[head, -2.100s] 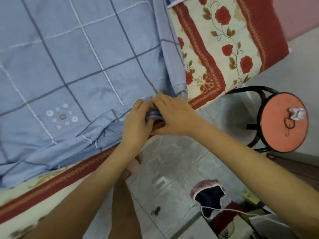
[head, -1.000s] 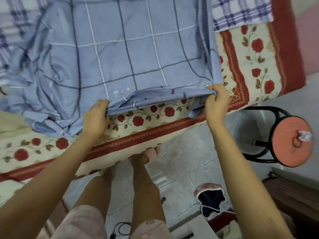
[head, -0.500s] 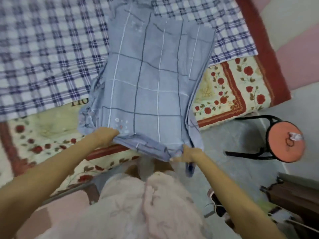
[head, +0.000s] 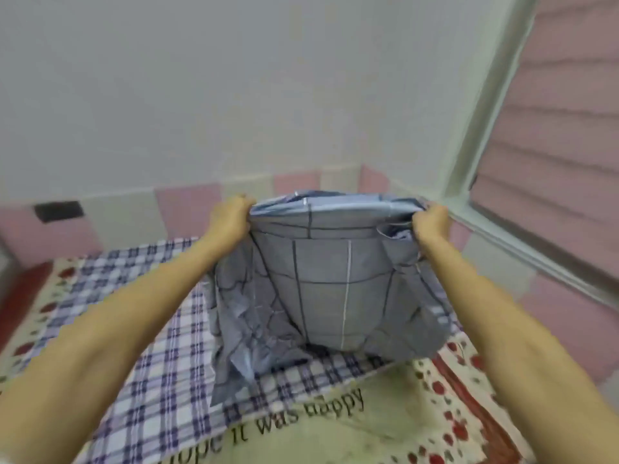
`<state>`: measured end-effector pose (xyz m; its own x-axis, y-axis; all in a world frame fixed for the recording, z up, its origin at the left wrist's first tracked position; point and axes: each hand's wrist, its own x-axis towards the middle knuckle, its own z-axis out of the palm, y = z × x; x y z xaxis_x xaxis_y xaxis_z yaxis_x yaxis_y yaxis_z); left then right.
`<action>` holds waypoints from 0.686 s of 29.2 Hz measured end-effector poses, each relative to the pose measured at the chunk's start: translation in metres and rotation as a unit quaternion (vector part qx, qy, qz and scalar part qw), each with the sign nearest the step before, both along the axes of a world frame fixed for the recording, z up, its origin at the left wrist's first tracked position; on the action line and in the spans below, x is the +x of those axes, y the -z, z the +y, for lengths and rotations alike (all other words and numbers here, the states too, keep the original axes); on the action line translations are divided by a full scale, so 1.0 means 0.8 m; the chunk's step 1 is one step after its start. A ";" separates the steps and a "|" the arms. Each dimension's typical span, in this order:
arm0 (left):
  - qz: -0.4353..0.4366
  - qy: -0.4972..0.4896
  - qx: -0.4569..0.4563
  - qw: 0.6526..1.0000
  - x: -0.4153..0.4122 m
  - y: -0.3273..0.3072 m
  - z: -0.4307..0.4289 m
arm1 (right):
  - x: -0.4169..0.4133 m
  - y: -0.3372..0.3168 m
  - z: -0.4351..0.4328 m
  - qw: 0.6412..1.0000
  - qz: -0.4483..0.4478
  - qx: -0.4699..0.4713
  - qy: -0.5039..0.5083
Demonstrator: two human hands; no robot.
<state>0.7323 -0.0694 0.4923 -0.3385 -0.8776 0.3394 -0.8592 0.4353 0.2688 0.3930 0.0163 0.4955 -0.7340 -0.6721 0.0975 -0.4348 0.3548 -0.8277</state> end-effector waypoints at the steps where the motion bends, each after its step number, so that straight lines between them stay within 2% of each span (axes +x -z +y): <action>1: 0.060 -0.023 -0.107 0.992 -0.007 -0.091 -0.028 | 0.002 -0.096 -0.024 0.992 -0.017 -0.127 0.013; 3: 0.136 -0.073 -0.237 0.959 -0.009 -0.189 -0.039 | 0.007 -0.203 -0.031 0.945 -0.053 -0.322 0.037; 4: 0.160 -0.093 -0.273 0.944 -0.012 -0.228 -0.041 | 0.004 -0.253 -0.025 0.903 -0.087 -0.418 0.045; 7: 0.147 -0.128 -0.249 0.949 -0.007 -0.255 -0.038 | 0.004 -0.320 -0.014 0.780 -0.261 -0.567 0.050; 8: 0.138 -0.129 -0.248 0.950 -0.003 -0.251 -0.037 | 0.001 -0.329 -0.009 0.765 -0.274 -0.580 0.057; 11: 0.162 -0.123 -0.254 0.946 0.013 -0.231 -0.037 | -0.008 -0.330 0.005 0.749 -0.266 -0.602 0.070; 14: 0.170 -0.173 -0.181 0.953 0.042 -0.188 -0.044 | -0.019 -0.308 0.005 0.746 -0.276 -0.600 0.079; 16: 0.141 -0.191 -0.126 0.963 0.058 -0.150 -0.039 | -0.024 -0.281 0.005 0.757 -0.287 -0.581 0.089; 20: 0.168 -0.144 -0.072 0.972 0.067 -0.128 -0.032 | -0.040 -0.217 0.005 0.788 -0.282 -0.531 0.132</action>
